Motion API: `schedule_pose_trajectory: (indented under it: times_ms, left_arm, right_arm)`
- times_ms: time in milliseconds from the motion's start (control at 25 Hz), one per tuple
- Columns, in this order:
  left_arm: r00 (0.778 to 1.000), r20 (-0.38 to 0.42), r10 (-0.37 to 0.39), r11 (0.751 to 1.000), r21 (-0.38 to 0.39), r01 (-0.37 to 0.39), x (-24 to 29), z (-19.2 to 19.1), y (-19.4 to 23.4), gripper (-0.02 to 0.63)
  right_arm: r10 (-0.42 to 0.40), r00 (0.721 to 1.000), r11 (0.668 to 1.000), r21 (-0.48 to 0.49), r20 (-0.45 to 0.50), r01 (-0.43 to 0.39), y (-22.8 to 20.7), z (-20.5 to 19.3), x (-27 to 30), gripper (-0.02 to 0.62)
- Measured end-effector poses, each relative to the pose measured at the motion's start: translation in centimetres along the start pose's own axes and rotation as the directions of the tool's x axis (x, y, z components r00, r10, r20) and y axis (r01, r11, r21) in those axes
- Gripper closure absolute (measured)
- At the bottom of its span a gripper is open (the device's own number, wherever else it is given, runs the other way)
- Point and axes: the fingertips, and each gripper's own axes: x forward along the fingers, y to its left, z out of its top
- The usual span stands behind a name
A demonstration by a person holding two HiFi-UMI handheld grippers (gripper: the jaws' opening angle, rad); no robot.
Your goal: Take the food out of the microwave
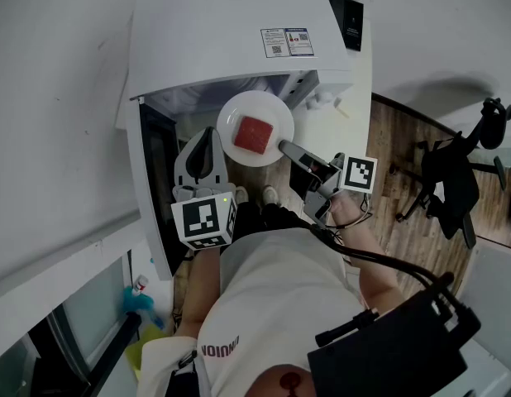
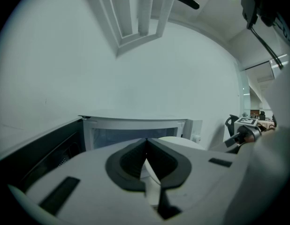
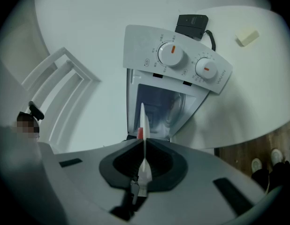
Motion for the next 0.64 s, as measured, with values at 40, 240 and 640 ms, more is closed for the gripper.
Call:
schedule_pose_trajectory:
  times_ms: [40, 240, 640]
  left_arm:
    - [1.000, 0.000, 0.000, 1.000, 0.000, 0.000, 0.03, 0.03, 0.01, 0.592]
    - [1.000, 0.001, -0.002, 1.000, -0.003, 0.002, 0.00, 0.22, 0.08, 0.592]
    - [1.000, 0.000, 0.000, 1.000, -0.005, 0.000, 0.08, 0.35, 0.33, 0.592]
  right_arm:
    - [0.002, 1.000, 1.000, 0.003, 0.000, -0.002, 0.01, 0.00, 0.03, 0.565]
    - [0.005, 1.000, 1.000, 0.014, 0.004, -0.005, 0.03, -0.01, 0.10, 0.565]
    - [0.012, 1.000, 1.000, 0.020, -0.005, -0.012, 0.31, -0.09, 0.50, 0.565]
